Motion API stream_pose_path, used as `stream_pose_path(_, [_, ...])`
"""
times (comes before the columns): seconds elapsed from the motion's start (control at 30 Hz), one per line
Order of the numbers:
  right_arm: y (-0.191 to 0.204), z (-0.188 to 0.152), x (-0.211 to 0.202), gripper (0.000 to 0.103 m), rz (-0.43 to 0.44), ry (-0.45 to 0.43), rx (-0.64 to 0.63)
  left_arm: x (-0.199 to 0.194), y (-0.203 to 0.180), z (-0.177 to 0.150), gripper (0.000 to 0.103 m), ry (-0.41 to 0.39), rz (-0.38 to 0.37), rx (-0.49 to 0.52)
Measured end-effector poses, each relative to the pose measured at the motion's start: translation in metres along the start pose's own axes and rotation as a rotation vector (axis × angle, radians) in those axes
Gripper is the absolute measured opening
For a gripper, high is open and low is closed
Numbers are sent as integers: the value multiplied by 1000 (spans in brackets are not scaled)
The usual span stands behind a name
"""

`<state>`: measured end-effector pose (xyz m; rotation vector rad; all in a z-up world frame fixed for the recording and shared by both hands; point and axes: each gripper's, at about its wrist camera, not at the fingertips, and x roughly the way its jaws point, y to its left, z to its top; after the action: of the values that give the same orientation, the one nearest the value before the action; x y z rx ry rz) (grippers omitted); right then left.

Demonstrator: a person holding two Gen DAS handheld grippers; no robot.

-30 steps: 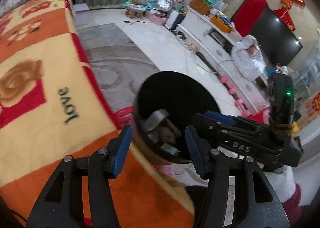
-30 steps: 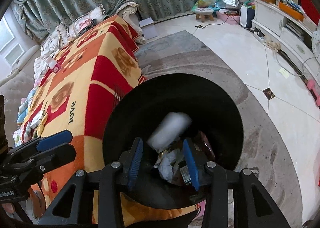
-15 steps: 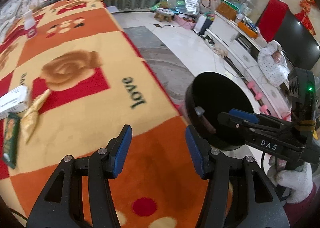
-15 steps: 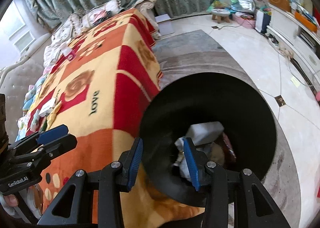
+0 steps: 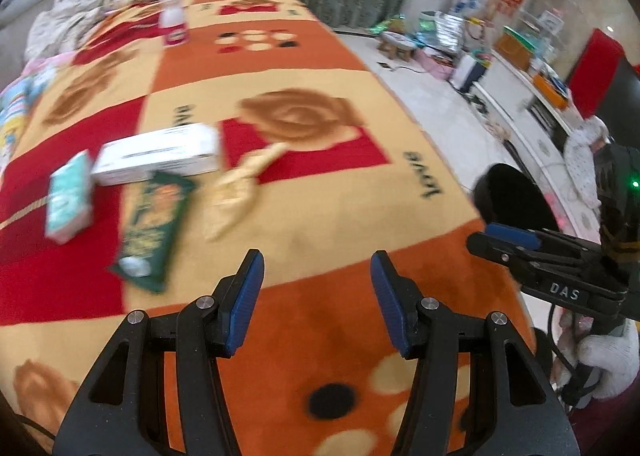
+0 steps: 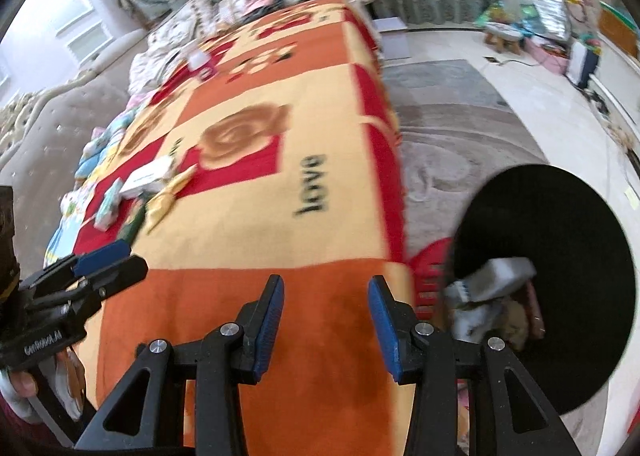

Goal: Collect trash
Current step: 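Grasp the green cracker wrapper with left gripper while right gripper grasps beige tissue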

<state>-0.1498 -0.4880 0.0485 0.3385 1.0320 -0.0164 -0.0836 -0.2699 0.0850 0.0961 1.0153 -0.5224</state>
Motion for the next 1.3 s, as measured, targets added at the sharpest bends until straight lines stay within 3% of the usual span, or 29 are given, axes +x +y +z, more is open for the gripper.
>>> stream_pose_path(0.27, [49,4,22,43,38,40,-85,-8,72,-5,54,5,73,-83])
stream_pose_path(0.47, [68,5,31,45,45,59,-117,11,97,2,54,26,100,-81])
stream_pose_path(0.67, [77,7,36,47,51,71,-127,39,106,14,54,79,100,-71])
stream_pose_path(0.83, [91,17,44,48,59,77,-149,43,111,22,52,62,85,-102])
stream_pose_path(0.87, [96,21,46,49,65,78,-154,42,112,21,38,63,73,-98])
stream_pose_path(1.03, [122,37,65,49,99,85,-172,31,114,13,38,82,60,-86])
stream_pose_path(1.3, [168,65,113,49,116,65,-215,6,127,-9,38,64,44,-147])
